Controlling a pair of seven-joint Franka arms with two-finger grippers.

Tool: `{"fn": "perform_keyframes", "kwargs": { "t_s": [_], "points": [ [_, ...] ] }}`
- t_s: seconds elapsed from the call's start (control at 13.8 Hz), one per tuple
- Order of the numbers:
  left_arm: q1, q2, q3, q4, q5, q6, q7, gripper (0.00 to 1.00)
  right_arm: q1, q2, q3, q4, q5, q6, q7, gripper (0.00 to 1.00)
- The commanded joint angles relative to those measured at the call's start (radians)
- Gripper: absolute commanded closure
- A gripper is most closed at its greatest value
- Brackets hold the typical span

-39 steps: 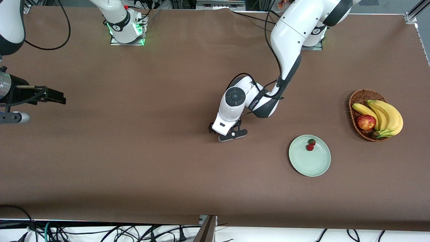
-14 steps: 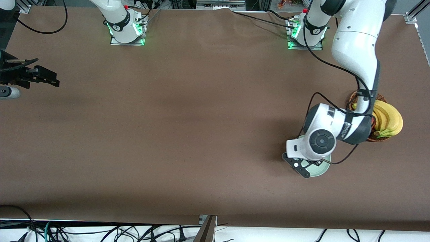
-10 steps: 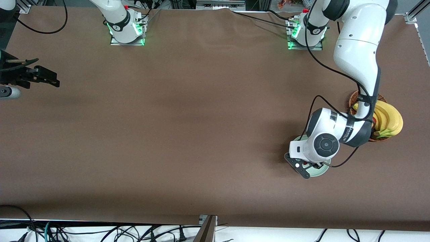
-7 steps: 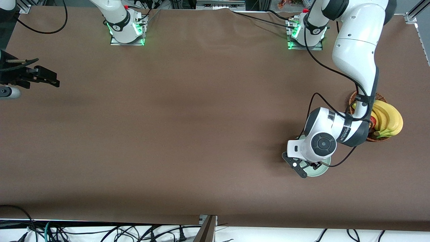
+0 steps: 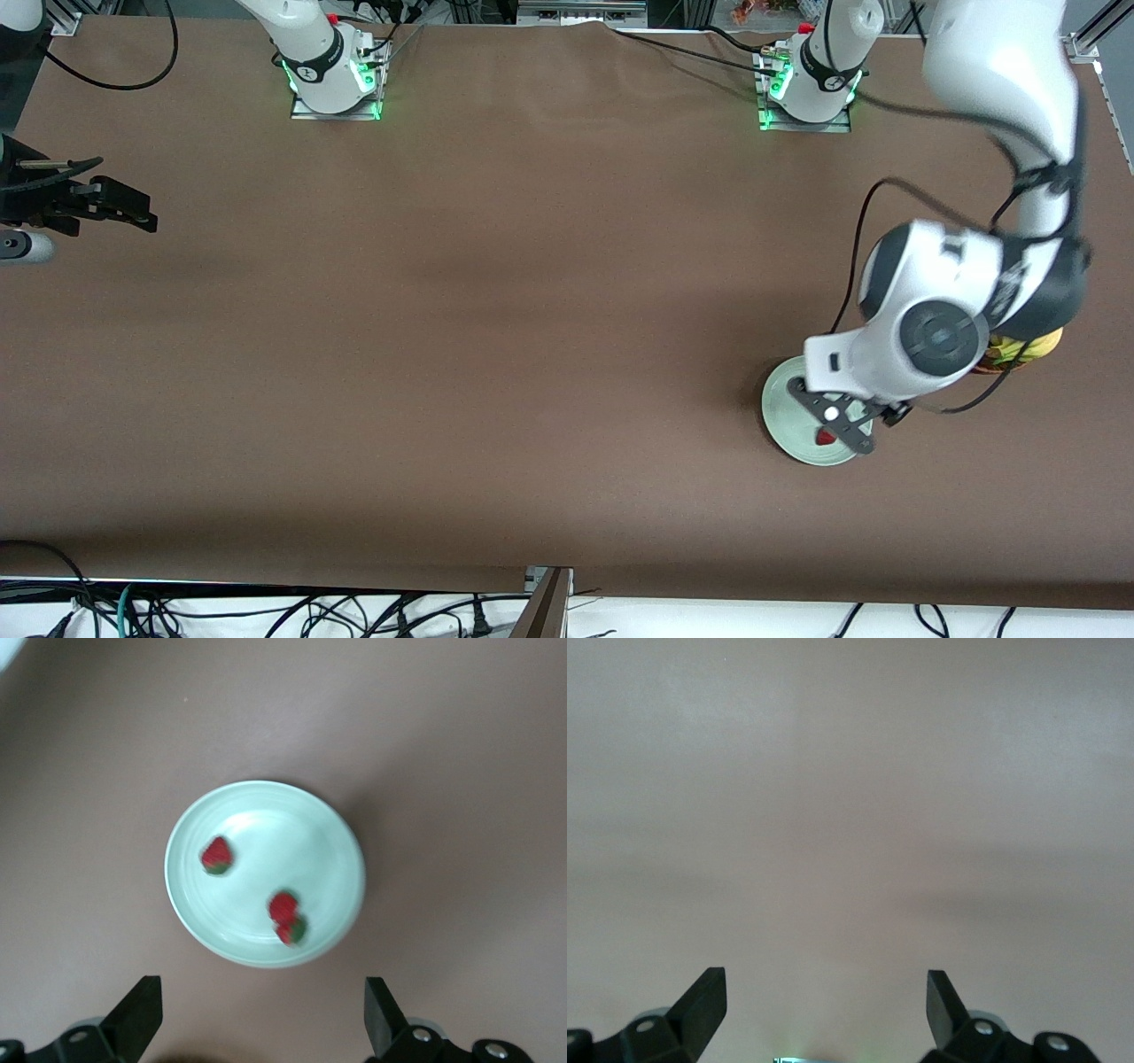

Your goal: Collect all strawberries into plate

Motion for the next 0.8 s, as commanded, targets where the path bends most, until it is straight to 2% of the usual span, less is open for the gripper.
{"fn": "perform_keyframes", "kwargs": {
  "t_s": [0.0,0.22,0.36,0.58,0.72],
  "points": [
    [0.010,-0.135,0.013,-0.038,-0.069,-0.126,-0.060,0.00,-0.007,0.000,0.008,-0.003,-0.015,0.010,-0.015,0.00],
    [0.008,-0.253,0.019,-0.039,-0.063,-0.278,-0.202,0.00,-0.008,0.000,0.008,-0.003,-0.015,0.010,-0.015,0.00],
    [0.008,-0.337,0.033,-0.064,-0.069,-0.304,-0.355,0.00,-0.008,0.000,0.008,-0.003,-0.016,0.010,-0.015,0.00],
    [0.048,-0.500,0.047,-0.224,-0.095,-0.271,-0.726,0.00,-0.008,0.000,0.008,-0.003,-0.016,0.010,-0.015,0.00],
    [0.095,-0.545,0.044,-0.287,-0.111,-0.218,-0.767,0.00,-0.008,0.000,0.008,-0.003,-0.016,0.010,-0.015,0.00]
  ]
}}
